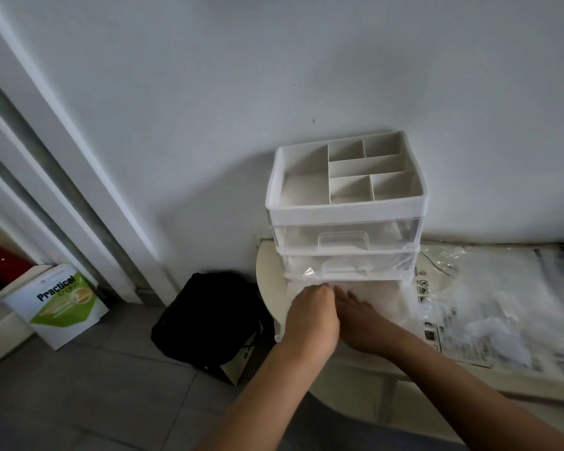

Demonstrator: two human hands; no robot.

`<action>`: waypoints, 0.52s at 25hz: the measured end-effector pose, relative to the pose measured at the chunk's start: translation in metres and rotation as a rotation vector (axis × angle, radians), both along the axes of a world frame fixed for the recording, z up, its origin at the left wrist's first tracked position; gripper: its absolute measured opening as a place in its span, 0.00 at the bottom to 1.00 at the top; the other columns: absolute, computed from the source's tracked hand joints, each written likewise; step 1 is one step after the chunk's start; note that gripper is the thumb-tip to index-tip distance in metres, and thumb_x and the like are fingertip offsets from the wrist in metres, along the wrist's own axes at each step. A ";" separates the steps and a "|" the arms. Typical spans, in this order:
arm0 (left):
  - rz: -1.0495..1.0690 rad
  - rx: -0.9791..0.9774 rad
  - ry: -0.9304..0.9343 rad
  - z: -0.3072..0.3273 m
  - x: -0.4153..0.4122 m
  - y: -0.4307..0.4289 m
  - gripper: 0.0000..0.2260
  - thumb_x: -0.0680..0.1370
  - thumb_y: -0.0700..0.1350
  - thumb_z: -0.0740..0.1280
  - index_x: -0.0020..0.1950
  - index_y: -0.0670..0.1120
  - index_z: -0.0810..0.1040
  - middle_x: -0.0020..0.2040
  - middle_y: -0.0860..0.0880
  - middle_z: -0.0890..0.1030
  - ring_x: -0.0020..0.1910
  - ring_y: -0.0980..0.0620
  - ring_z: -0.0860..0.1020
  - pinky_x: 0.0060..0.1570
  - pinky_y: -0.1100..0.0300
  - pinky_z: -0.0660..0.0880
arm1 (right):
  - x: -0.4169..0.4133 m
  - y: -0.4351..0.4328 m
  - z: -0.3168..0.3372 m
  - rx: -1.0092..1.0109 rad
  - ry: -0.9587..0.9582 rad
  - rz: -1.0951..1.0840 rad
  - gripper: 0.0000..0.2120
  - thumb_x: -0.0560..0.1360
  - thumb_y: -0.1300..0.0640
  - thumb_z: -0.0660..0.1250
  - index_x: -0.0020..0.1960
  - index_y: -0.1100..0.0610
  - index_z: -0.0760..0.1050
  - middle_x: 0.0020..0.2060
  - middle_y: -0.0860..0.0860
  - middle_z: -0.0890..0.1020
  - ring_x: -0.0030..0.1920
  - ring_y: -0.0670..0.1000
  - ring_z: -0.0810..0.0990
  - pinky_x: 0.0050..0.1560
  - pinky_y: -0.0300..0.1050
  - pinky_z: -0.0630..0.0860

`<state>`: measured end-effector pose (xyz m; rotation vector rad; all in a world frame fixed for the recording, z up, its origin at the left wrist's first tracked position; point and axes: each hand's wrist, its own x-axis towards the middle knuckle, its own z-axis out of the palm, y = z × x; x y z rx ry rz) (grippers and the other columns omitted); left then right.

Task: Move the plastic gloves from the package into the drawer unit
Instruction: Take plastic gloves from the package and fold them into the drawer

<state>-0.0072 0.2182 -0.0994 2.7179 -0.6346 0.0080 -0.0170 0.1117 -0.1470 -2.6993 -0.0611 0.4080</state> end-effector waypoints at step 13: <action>0.033 0.202 0.401 -0.048 0.045 -0.007 0.44 0.75 0.40 0.68 0.78 0.43 0.38 0.78 0.42 0.41 0.76 0.42 0.56 0.72 0.51 0.61 | -0.004 -0.025 -0.002 0.025 -0.070 -0.243 0.55 0.64 0.37 0.72 0.77 0.46 0.40 0.75 0.54 0.41 0.74 0.63 0.35 0.73 0.60 0.44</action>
